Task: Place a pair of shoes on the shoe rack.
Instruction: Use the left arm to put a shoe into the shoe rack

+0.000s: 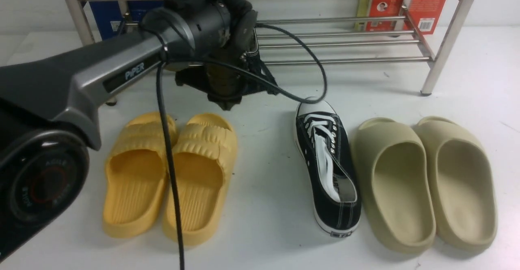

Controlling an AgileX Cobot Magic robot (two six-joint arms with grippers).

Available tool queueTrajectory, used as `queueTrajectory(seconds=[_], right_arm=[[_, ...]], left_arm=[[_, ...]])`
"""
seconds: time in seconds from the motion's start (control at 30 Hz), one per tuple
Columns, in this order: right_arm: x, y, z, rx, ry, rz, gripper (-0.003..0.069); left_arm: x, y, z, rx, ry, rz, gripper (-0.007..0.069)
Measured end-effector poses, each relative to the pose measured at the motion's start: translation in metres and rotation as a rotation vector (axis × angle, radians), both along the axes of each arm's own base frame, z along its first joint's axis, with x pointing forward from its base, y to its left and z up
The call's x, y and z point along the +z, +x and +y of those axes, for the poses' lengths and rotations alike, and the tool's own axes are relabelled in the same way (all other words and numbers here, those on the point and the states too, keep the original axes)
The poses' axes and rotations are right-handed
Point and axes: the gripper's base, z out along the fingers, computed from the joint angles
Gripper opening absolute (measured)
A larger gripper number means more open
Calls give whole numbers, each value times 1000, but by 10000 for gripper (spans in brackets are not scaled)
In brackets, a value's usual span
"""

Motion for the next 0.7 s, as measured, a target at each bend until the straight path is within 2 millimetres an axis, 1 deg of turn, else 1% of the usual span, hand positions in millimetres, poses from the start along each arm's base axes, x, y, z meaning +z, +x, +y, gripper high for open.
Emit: queueTrajectory(seconds=[0.03,0.07,0.1,0.17,0.2,0.3,0.37,0.43,0.53,0.7], right_arm=[[0,0,0,0,0,0,239],[0,0,0,0,0,0,239],[0,0,0,0,0,0,239],[0,0,0,0,0,0,239],[0,0,0,0,0,0,239],[0,0,0,0,0,0,239],[0,0,0,0,0,0,239],[0,0,0,0,0,0,239],[0,0,0,0,0,0,239],[0,0,0,0,0,0,239]], left_arm=[[0,-5,-11,-36,-12,-4,-13],[0,-6,-13,-46,-14,-7,-13],[2,-10,-27,-92,-41,-38,-13],[3,-13,-38,-122,-74,-77,-13],[3,-10,-44,-125,-100,-122,-13],[-1,-3,-41,-99,-89,-158,-13],[-10,8,-31,-46,-59,-177,-13],[-12,16,-22,-20,-36,-204,-13],[-10,21,-15,-6,-20,-236,-13],[-9,24,-11,20,17,-267,-13]])
